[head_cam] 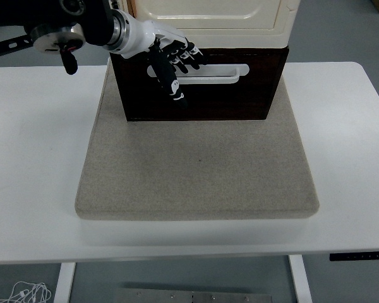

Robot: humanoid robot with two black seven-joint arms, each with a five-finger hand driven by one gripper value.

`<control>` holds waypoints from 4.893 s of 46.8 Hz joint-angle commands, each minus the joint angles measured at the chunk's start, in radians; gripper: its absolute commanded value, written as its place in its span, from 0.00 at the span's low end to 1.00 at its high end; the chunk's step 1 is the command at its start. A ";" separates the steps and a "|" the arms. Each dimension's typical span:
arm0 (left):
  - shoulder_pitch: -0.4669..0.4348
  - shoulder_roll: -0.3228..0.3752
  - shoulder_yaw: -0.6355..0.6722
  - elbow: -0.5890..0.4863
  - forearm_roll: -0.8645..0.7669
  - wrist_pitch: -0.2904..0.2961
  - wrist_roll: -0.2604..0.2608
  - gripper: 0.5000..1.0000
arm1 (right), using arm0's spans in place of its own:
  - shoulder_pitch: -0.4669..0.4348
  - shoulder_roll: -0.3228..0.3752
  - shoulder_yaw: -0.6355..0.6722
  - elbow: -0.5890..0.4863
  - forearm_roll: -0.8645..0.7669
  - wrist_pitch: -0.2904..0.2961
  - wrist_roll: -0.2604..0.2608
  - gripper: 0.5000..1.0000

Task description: Open the drawer under the combination cabinet

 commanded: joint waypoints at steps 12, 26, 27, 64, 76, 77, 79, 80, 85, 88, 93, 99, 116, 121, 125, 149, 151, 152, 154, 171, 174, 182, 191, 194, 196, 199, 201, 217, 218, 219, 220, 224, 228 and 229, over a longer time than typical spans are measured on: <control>0.020 -0.019 -0.002 0.010 0.009 0.001 -0.002 1.00 | 0.000 0.000 -0.001 0.000 0.000 0.000 0.000 0.85; 0.024 -0.040 -0.003 0.043 0.011 0.015 -0.002 1.00 | 0.000 0.000 0.001 0.001 0.000 0.000 0.000 0.86; 0.024 -0.040 -0.003 0.045 0.009 0.016 -0.002 1.00 | 0.000 0.000 0.001 0.000 0.000 0.000 0.000 0.85; 0.059 -0.104 0.000 0.094 0.012 0.017 -0.002 1.00 | 0.000 0.000 0.001 0.001 0.000 0.000 0.000 0.86; 0.065 -0.120 0.000 0.095 0.014 0.017 -0.002 1.00 | 0.000 0.000 -0.001 0.001 0.000 0.000 0.000 0.85; 0.063 -0.120 0.000 0.097 0.014 0.017 -0.002 1.00 | 0.000 0.000 -0.001 0.001 0.000 0.000 0.001 0.85; 0.063 -0.121 0.000 0.102 0.014 0.017 -0.002 1.00 | 0.000 0.000 -0.001 0.001 0.000 0.000 0.000 0.86; 0.063 -0.121 0.000 0.105 0.014 0.017 -0.002 1.00 | 0.000 0.000 0.001 0.001 0.000 0.000 0.000 0.86; 0.065 -0.129 0.000 0.106 0.014 0.017 -0.002 1.00 | 0.000 0.000 -0.001 0.001 0.000 0.000 0.000 0.86; 0.067 -0.134 0.000 0.106 0.014 0.017 -0.002 1.00 | 0.000 0.000 -0.001 0.001 0.000 -0.002 0.000 0.86; 0.065 -0.134 0.000 0.106 0.014 0.013 -0.002 1.00 | 0.000 0.000 -0.001 0.001 0.000 0.000 0.000 0.86; 0.065 -0.134 0.000 0.105 0.015 0.009 -0.002 1.00 | 0.000 0.000 0.001 0.000 0.000 0.000 0.000 0.86; 0.057 -0.129 -0.006 0.098 0.015 -0.028 -0.003 1.00 | 0.000 0.000 -0.001 0.000 0.000 0.000 0.000 0.86; 0.053 -0.126 -0.006 0.097 0.015 -0.043 -0.003 1.00 | 0.000 0.000 0.001 0.001 0.000 0.000 0.000 0.85; 0.051 -0.124 -0.008 0.095 0.015 -0.056 -0.003 1.00 | 0.000 0.000 -0.001 0.000 0.000 0.000 0.000 0.85; 0.047 -0.115 -0.035 0.089 0.014 -0.155 -0.002 1.00 | 0.000 0.000 -0.001 0.001 0.000 0.000 0.000 0.86; 0.047 -0.111 -0.037 0.089 0.014 -0.166 -0.002 1.00 | 0.000 0.000 0.001 0.000 0.000 -0.002 0.000 0.86; 0.047 -0.109 -0.037 0.089 0.014 -0.172 -0.002 1.00 | 0.000 0.000 -0.001 0.001 0.000 0.000 0.000 0.85; 0.047 -0.109 -0.040 0.089 0.014 -0.183 -0.002 1.00 | 0.000 0.000 -0.001 0.000 0.000 0.000 0.000 0.85; 0.036 -0.100 -0.058 0.089 0.014 -0.258 -0.002 1.00 | 0.000 0.000 -0.001 0.001 0.000 0.000 0.001 0.85; 0.030 -0.097 -0.061 0.089 0.014 -0.275 -0.002 1.00 | 0.000 0.000 -0.001 0.001 0.000 0.000 0.000 0.85; 0.030 -0.089 -0.066 0.089 0.014 -0.309 -0.002 1.00 | 0.000 0.000 -0.001 0.001 0.000 0.000 0.000 0.86; 0.030 -0.089 -0.069 0.088 0.014 -0.332 -0.002 1.00 | 0.000 0.000 -0.001 0.001 0.000 0.000 0.000 0.85; 0.030 -0.089 -0.077 0.088 0.014 -0.339 -0.002 1.00 | 0.000 0.000 -0.001 0.001 0.000 -0.002 0.000 0.85; 0.030 -0.088 -0.083 0.088 0.014 -0.345 -0.002 1.00 | 0.000 0.000 0.001 0.001 0.000 -0.002 0.000 0.85; 0.030 -0.089 -0.089 0.088 0.014 -0.350 -0.002 1.00 | 0.000 0.000 -0.001 0.001 0.000 0.000 0.000 0.85; 0.030 -0.089 -0.091 0.088 0.014 -0.353 -0.002 1.00 | 0.000 0.000 0.001 0.000 0.000 0.000 0.000 0.86; 0.030 -0.082 -0.103 0.085 0.002 -0.408 -0.002 1.00 | 0.000 0.000 -0.001 0.000 0.000 0.000 0.000 0.85; 0.030 -0.081 -0.104 0.085 0.002 -0.411 0.000 1.00 | 0.000 0.000 -0.001 0.000 0.000 0.000 0.000 0.86; 0.030 -0.081 -0.109 0.082 0.002 -0.415 0.000 1.00 | 0.000 0.000 -0.001 0.000 0.000 0.000 0.001 0.85; 0.030 -0.080 -0.115 0.080 0.002 -0.419 -0.002 1.00 | 0.000 0.000 -0.001 0.001 0.000 0.000 0.000 0.86; 0.030 -0.071 -0.134 0.079 0.002 -0.434 0.000 1.00 | 0.000 0.000 -0.001 0.000 0.000 0.000 0.000 0.85; 0.030 -0.069 -0.141 0.079 0.002 -0.442 0.000 1.00 | 0.000 0.000 0.001 0.000 0.000 0.000 0.000 0.85; 0.030 -0.069 -0.144 0.079 0.002 -0.442 0.000 1.00 | 0.000 0.000 -0.001 0.001 0.000 0.000 0.000 0.85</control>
